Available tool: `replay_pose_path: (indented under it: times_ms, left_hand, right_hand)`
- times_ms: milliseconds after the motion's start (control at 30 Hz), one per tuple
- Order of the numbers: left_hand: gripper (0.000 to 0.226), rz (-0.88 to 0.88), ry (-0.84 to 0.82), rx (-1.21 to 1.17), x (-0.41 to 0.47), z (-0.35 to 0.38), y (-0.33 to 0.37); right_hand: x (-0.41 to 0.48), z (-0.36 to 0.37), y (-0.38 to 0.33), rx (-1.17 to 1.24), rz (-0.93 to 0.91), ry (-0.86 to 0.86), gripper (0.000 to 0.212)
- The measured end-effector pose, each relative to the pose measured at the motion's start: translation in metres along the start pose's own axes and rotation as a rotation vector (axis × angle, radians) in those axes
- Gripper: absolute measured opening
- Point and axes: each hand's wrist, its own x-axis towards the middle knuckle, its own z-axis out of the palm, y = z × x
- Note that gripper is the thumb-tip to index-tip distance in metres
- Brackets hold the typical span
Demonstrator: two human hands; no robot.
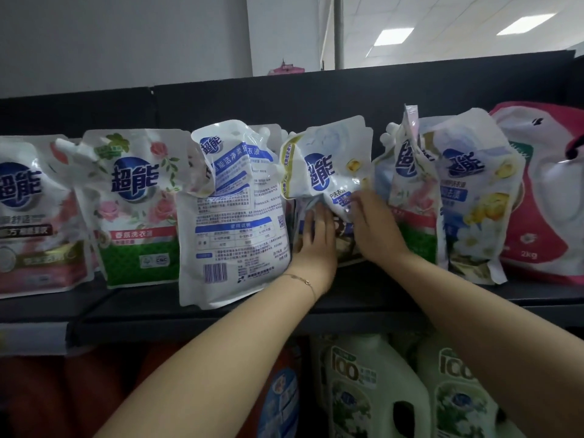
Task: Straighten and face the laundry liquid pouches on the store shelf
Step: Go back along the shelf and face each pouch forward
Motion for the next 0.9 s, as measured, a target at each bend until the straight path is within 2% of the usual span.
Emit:
replay_pose_path:
  times_ms: [67, 133, 200, 267, 367, 467, 600, 700, 767, 833, 900]
  left_hand:
    - [0.083, -0.022, -0.015, 0.033, 0.002, 0.002, 0.0]
    - [0.085, -0.025, -0.042, 0.035, 0.003, 0.002, 0.002]
    - [0.084, -0.024, -0.046, 0.035, 0.002, 0.001, 0.003]
    - [0.083, -0.002, -0.028, 0.066, 0.002, 0.002, 0.003]
    - [0.078, 0.009, 0.004, 0.071, 0.002, 0.011, 0.003]
    - [0.078, 0.013, -0.056, -0.018, 0.003, 0.01, 0.0]
    - [0.074, -0.02, -0.021, -0.206, -0.005, -0.001, 0.0]
    - [0.075, -0.104, -0.008, -0.38, -0.016, -0.015, 0.002]
    - [0.08, -0.107, 0.018, -0.41, -0.022, -0.021, 0.0]
    - [0.086, -0.102, 0.05, -0.465, -0.023, -0.021, -0.003]
    - [0.084, -0.075, 0.058, -0.403, -0.022, -0.019, -0.005]
  right_hand:
    - [0.017, 0.006, 0.003, 0.082, 0.172, 0.058, 0.044]
    - [0.032, 0.016, 0.007, 0.125, 0.321, 0.036, 0.067]
    - [0.043, 0.025, 0.006, 0.148, 0.438, -0.002, 0.076]
    - [0.046, 0.031, 0.007, 0.093, 0.476, -0.007, 0.079]
    - [0.033, 0.032, 0.006, 0.004, 0.359, 0.083, 0.068]
    - [0.019, 0.031, -0.003, -0.043, 0.371, 0.134, 0.059]
    - [0.012, 0.03, -0.009, -0.02, 0.369, 0.238, 0.077]
    - [0.007, 0.024, -0.003, 0.033, 0.324, 0.239, 0.077]
    - [0.006, 0.019, -0.002, -0.067, 0.274, 0.2, 0.072]
    - [0.008, 0.014, -0.006, -0.277, 0.197, 0.216, 0.058]
    - [0.011, 0.013, -0.017, -0.377, -0.002, 0.235, 0.042]
